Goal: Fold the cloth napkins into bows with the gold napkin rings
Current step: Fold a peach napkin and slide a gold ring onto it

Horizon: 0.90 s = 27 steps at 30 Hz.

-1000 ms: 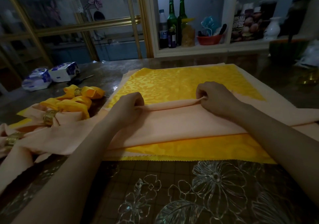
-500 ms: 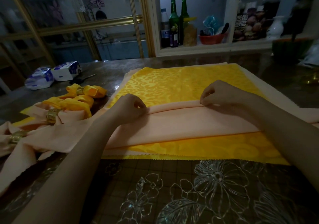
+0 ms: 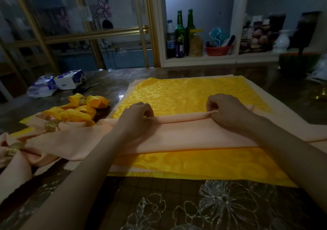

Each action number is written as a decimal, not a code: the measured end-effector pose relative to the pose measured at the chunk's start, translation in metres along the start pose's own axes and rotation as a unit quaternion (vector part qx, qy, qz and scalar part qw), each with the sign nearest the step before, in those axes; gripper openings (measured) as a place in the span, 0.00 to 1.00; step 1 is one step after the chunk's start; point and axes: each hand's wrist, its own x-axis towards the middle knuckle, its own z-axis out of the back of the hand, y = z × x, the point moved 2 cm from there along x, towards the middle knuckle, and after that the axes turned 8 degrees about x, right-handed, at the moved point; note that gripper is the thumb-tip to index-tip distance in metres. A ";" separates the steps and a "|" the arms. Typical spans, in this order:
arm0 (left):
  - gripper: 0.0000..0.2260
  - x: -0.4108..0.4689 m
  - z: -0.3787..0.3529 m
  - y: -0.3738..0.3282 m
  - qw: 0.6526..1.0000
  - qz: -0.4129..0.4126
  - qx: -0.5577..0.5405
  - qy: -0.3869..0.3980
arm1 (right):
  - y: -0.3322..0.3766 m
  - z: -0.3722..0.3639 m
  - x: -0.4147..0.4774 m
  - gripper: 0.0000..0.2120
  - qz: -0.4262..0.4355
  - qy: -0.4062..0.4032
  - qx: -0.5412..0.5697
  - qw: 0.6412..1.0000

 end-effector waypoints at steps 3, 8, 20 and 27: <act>0.05 0.000 0.002 -0.001 0.998 0.012 0.008 0.058 | 0.007 0.004 -0.001 0.09 -0.027 0.061 -0.072 0.995; 0.10 0.001 0.001 -0.005 0.997 0.044 -0.021 0.061 | 0.010 0.001 0.002 0.07 -0.055 0.063 -0.057 0.995; 0.14 0.006 -0.013 -0.007 0.993 0.004 0.021 0.114 | 0.005 -0.017 0.003 0.16 -0.049 0.105 0.004 0.993; 0.14 0.002 -0.003 -0.006 0.992 0.000 -0.005 0.125 | 0.001 -0.001 0.002 0.10 -0.059 0.111 0.109 0.986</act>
